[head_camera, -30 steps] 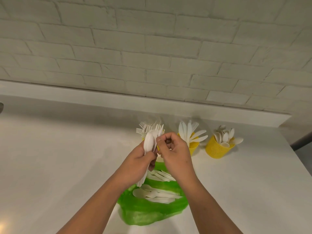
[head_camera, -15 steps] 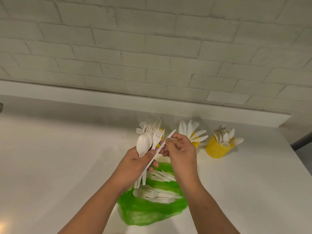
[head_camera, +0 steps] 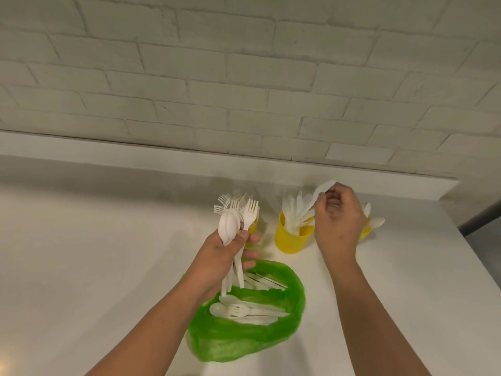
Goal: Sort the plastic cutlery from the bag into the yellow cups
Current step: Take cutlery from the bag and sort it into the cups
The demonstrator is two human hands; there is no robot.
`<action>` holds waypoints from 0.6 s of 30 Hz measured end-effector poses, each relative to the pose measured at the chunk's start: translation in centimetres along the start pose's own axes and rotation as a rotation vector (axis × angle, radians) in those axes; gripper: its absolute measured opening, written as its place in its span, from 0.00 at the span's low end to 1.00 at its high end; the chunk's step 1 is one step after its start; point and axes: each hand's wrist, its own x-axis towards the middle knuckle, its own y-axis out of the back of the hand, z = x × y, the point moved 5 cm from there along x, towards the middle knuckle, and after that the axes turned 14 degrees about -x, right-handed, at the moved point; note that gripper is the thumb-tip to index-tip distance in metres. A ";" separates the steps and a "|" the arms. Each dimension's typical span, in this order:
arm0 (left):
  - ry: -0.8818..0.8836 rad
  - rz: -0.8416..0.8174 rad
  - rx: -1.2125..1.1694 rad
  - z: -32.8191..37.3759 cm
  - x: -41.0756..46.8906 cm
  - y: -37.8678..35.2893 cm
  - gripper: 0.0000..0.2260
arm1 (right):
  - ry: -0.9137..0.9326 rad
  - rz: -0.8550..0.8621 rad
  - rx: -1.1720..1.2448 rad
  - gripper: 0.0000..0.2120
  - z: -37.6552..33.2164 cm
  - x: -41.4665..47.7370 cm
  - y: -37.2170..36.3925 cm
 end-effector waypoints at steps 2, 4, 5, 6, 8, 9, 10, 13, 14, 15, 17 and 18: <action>0.060 0.022 -0.131 -0.4 0.3 -0.5 0.12 | 0.034 -0.170 -0.176 0.07 1.0 0.1 -1.9; 0.105 0.031 -0.211 -0.5 0.6 -0.9 0.11 | 0.043 -0.290 -0.293 0.14 1.6 -0.7 -3.1; 0.119 0.016 -0.229 -0.5 0.7 -1.2 0.11 | 0.072 -0.285 -0.318 0.17 1.6 -1.1 -3.2; 0.128 -0.010 -0.232 -0.5 0.8 -1.4 0.10 | 0.104 -0.251 -0.317 0.18 1.2 -1.7 -3.0; 0.137 -0.056 -0.215 -0.4 0.9 -1.9 0.10 | 0.082 -0.282 -0.169 0.16 -0.1 -2.9 -2.9; 0.141 -0.067 -0.203 -0.4 0.9 -2.1 0.09 | 0.024 -0.393 -0.054 0.12 -0.8 -3.6 -3.4; 0.142 -0.073 -0.184 -0.5 0.9 -2.1 0.08 | -0.026 -0.536 0.035 0.08 -1.4 -4.3 -4.2; 0.130 -0.089 -0.094 -0.6 0.8 -2.0 0.07 | -0.075 -0.716 0.118 0.03 -2.2 -5.7 -5.6; 0.122 -0.083 -0.070 -0.7 0.8 -1.7 0.07 | -0.103 -0.706 0.145 0.04 -2.2 -5.7 -5.7; 0.115 -0.070 -0.056 -0.8 0.7 -1.3 0.08 | -0.150 -0.693 0.199 0.04 -2.0 -5.6 -5.9; 0.102 -0.028 -0.054 -0.8 0.7 -0.2 0.10 | -0.259 -0.647 0.341 0.06 -1.7 -5.2 -6.1; 0.088 0.009 -0.067 -0.8 0.7 0.4 0.11 | -0.308 -0.596 0.404 0.07 -1.5 -4.8 -6.2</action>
